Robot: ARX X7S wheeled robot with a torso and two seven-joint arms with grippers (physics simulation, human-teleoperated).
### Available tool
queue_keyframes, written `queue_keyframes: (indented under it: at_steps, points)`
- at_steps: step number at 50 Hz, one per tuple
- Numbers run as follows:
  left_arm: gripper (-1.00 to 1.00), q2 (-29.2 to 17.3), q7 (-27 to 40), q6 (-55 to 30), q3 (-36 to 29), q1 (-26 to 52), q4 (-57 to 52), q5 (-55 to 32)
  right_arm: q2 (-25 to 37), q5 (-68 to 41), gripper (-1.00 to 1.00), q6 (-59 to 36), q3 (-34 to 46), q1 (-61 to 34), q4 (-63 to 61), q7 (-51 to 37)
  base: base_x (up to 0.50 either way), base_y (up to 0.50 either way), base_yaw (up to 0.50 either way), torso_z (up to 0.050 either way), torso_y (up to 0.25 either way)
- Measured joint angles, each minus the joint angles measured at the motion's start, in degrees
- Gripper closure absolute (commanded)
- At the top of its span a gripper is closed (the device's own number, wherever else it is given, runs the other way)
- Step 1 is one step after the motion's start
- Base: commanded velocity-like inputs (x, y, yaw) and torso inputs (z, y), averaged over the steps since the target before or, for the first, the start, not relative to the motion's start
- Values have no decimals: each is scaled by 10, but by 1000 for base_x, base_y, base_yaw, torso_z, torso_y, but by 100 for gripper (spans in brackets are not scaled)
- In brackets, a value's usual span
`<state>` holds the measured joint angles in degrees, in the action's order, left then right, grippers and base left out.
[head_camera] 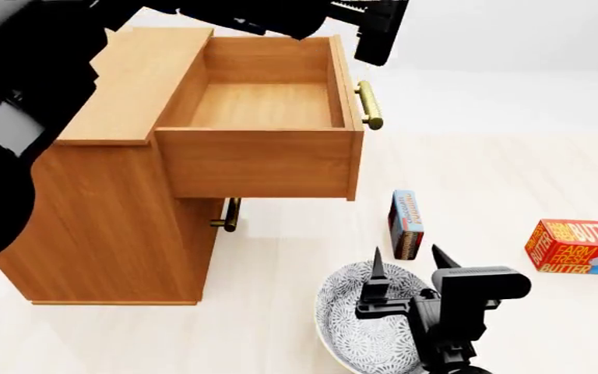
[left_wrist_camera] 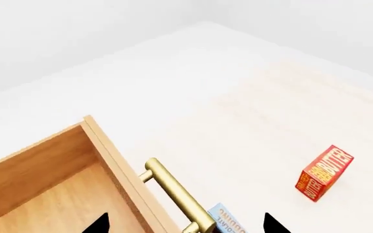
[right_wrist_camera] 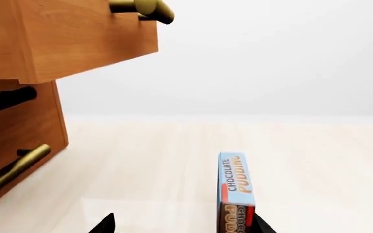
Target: Put the chocolate pudding in the top drawer of the cabinet and close it.
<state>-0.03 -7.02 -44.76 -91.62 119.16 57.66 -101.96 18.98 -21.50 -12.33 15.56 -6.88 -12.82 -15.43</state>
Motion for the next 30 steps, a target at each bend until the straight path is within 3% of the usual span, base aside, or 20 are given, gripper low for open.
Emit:
queue_keyframes:
  at_steps: [16,30]
  points:
    - [-100,-3,21,147,9,5,71,61,3,7,-100,-1,4,0,-15,-10,0,0,0,0,0]
    - [-100,-148,173,270,34,-25,-176,88,8,11,-100,-6,6,0,-32,-20,0,0,0,0,0]
